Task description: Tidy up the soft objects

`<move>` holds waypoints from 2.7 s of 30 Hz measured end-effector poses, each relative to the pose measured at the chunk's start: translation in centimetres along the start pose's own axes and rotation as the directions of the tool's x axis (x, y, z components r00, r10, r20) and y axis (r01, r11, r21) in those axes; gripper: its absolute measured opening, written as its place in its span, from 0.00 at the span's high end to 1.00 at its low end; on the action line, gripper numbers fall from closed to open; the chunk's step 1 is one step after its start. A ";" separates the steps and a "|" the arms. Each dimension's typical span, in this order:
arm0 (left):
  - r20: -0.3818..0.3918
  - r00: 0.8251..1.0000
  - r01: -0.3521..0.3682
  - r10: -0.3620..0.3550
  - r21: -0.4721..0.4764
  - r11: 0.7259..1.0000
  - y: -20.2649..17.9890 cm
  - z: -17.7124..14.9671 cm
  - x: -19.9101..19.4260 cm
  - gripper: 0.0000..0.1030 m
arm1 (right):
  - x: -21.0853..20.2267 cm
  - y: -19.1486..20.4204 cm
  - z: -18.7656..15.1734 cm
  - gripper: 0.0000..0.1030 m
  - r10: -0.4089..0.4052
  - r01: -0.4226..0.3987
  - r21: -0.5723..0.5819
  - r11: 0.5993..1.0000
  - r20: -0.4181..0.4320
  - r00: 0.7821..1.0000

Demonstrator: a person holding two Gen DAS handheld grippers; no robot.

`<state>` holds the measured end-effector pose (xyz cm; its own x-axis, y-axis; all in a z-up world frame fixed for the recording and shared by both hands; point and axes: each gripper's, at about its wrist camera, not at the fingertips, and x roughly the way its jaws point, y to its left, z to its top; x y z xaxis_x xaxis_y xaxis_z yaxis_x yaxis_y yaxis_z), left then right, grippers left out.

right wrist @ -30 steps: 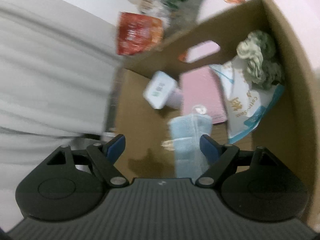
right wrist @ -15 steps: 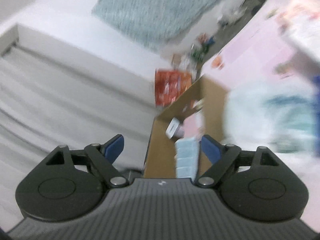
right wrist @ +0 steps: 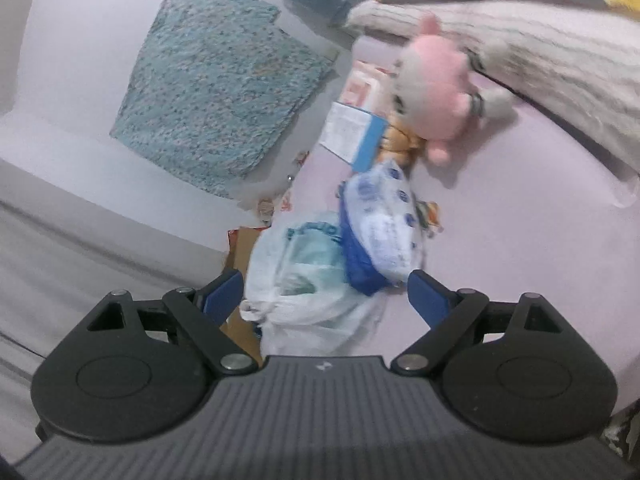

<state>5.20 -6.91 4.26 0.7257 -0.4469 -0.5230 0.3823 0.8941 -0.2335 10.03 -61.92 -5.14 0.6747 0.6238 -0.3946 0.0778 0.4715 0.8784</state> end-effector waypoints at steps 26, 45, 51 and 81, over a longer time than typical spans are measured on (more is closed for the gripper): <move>-0.305 0.945 -0.070 0.116 0.157 0.985 -5.2 -0.1 21.6 0.34 | 15.5 -4.8 5.7 0.54 -0.085 0.072 -0.086 0.994 -0.158 0.984; -0.385 0.923 0.044 0.007 0.124 0.991 -8.8 -1.8 21.4 0.22 | 11.7 -7.4 3.5 0.69 -0.011 0.015 0.022 1.000 -0.200 0.980; -0.400 0.916 0.088 -0.032 0.121 0.989 -9.8 -2.7 20.1 0.21 | 9.7 -7.6 2.5 0.68 -0.023 0.025 0.011 1.000 -0.203 0.979; -0.336 0.936 0.160 -0.107 0.137 0.977 -9.9 -5.0 12.5 0.16 | -0.8 -7.5 -4.3 0.46 -0.059 0.058 -0.025 0.998 -0.055 0.997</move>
<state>7.63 -21.24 -4.03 0.4466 -0.5034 -0.7397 0.5686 0.7980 -0.1997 5.79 -63.30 -12.59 0.6277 0.6281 -0.4600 0.0983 0.5222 0.8471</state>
